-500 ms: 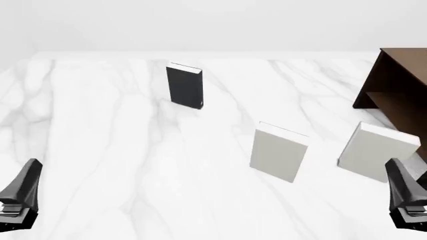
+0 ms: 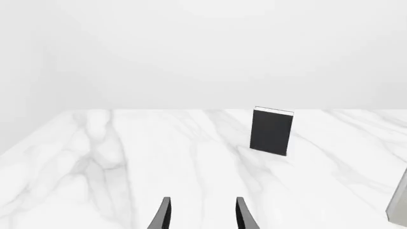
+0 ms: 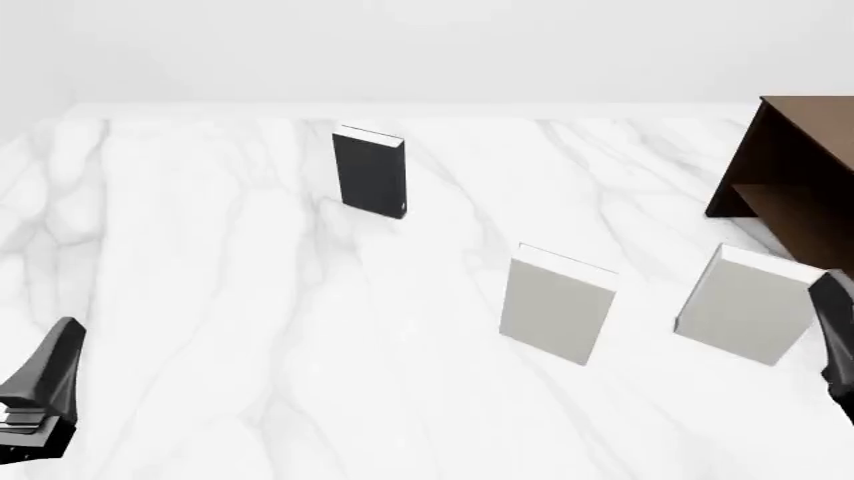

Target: Pick up the book on the left and place it on top of the shelf.

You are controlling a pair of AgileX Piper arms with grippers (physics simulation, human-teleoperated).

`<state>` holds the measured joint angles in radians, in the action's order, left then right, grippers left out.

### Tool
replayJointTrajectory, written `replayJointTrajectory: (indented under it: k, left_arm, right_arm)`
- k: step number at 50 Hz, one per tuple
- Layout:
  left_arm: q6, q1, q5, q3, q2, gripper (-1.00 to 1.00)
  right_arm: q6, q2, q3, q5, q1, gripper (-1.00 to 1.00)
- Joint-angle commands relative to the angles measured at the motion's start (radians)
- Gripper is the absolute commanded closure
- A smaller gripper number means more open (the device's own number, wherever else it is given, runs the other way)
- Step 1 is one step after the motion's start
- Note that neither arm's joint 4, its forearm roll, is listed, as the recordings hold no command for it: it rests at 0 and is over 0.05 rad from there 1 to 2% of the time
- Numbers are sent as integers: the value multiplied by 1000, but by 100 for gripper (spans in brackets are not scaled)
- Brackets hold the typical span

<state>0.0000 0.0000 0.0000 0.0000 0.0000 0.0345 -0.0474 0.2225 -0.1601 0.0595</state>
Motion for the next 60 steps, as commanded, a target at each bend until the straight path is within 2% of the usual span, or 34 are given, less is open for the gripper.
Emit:
replayJointTrajectory:
  k: [1, 11, 12, 15, 16, 19, 22, 30, 35, 36, 38, 51, 60]
  left_arm:
    - [0, 0, 0, 0, 0, -100]
    - [0, 0, 0, 0, 0, -100]
    - [0, 0, 0, 0, 0, -100]
    - [0, 0, 0, 0, 0, -100]
    - [0, 0, 0, 0, 0, -100]
    - [0, 0, 0, 0, 0, -100]
    - [0, 0, 0, 0, 0, -100]
    - [0, 0, 0, 0, 0, -100]
    - [0, 0, 0, 0, 0, -100]
    - [0, 0, 0, 0, 0, -100]
    - [0, 0, 0, 0, 0, -100]
    - [0, 0, 0, 0, 0, -100]
    - [0, 0, 0, 0, 0, -100]
  right_arm:
    - [-61, -124, 189, -39, 89, -100]
    - [-121, -298, 327, 15, 145, -100]
    - [-161, -345, 351, 32, 169, -100]
    - [-166, -397, 388, 43, 181, -100]
    - [-190, -438, 421, 54, 199, -100]
    - [-196, -470, 446, 61, 207, -100]
    - [-228, -548, 492, 81, 232, -100]
    - [-307, -666, 585, 86, 270, -100]
    - [-329, -752, 684, 66, 291, -100]
    - [-356, -789, 720, 55, 310, -100]
    - [-372, -819, 750, 50, 320, -100]
    - [-412, -969, 855, 52, 346, -100]
    - [-405, -1044, 872, 86, 378, -100]
